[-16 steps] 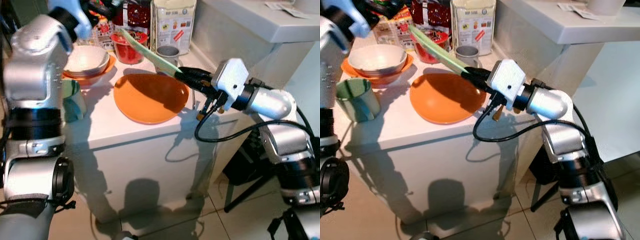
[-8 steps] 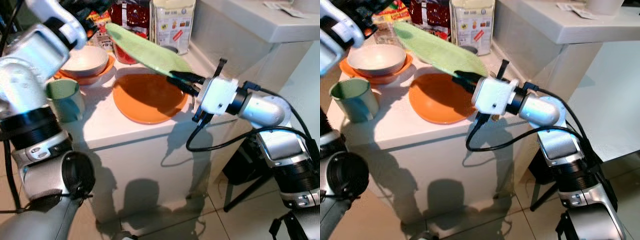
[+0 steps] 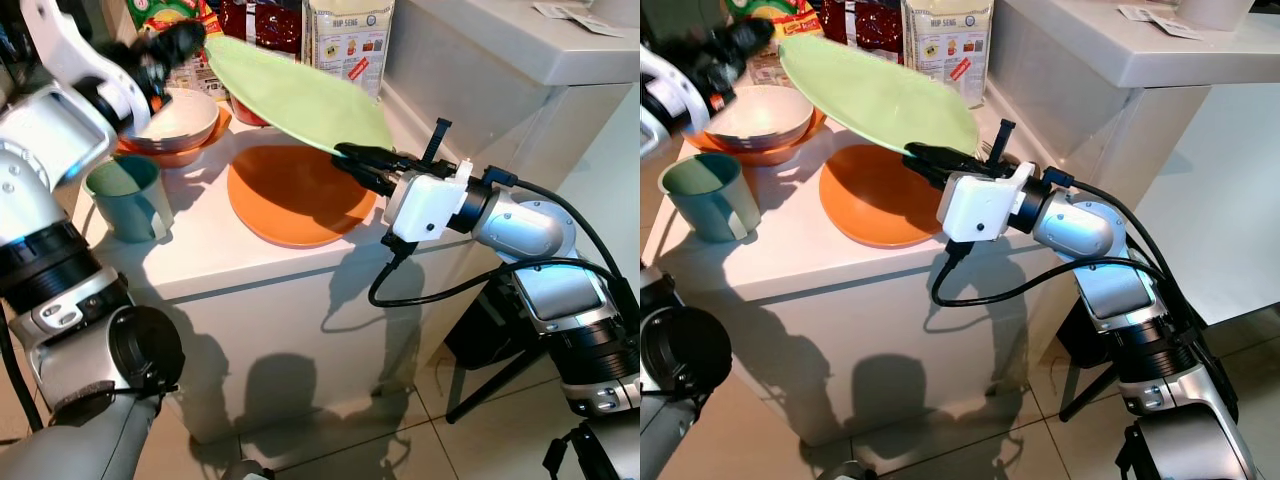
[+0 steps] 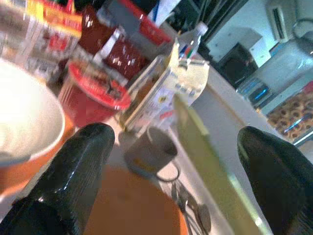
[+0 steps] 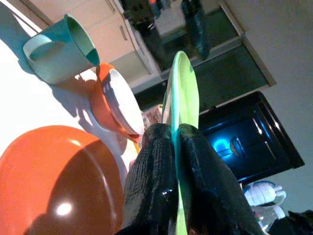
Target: Setting the table
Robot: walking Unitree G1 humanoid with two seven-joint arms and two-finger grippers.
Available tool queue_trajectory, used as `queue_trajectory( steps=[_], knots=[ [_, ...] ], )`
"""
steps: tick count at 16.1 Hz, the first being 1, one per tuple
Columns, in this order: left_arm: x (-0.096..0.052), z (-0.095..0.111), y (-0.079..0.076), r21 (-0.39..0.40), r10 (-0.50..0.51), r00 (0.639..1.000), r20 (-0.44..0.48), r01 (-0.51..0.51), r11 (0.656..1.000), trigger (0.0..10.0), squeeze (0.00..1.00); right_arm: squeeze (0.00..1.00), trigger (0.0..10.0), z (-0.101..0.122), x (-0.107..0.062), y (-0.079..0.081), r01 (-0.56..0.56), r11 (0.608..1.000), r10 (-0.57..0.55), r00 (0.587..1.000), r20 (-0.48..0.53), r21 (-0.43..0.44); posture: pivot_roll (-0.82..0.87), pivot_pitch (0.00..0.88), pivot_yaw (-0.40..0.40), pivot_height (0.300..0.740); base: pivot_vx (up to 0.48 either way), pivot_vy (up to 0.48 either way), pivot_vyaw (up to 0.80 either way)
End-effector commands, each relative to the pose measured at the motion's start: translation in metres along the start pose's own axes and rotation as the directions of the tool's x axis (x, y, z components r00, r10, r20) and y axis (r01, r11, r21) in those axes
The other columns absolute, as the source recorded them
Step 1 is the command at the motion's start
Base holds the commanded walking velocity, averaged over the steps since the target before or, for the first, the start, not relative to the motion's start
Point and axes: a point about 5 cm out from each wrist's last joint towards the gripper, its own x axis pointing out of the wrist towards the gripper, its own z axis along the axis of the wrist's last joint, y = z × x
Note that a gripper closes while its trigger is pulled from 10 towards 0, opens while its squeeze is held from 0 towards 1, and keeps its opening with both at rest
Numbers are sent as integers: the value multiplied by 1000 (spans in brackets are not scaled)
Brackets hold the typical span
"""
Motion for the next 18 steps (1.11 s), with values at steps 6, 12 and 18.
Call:
queue_trajectory(
  steps=[6,12,18],
  knots=[
    [5,-17,-18,-99,-136,988,-70,129,987,10000,0,0,0,6,2,2,-5,998,8,999,40,-70,68,0,-12,740,0,0,0],
    [7,-21,-20,-125,-130,988,-83,119,985,0,0,0,0,6,4,8,-20,996,24,999,47,-92,70,0,4,740,0,0,0],
    [8,-27,-18,-119,-119,986,-119,105,987,0,0,0,0,3,5,9,-32,991,36,999,32,-129,71,0,7,740,0,0,0]
  ],
)
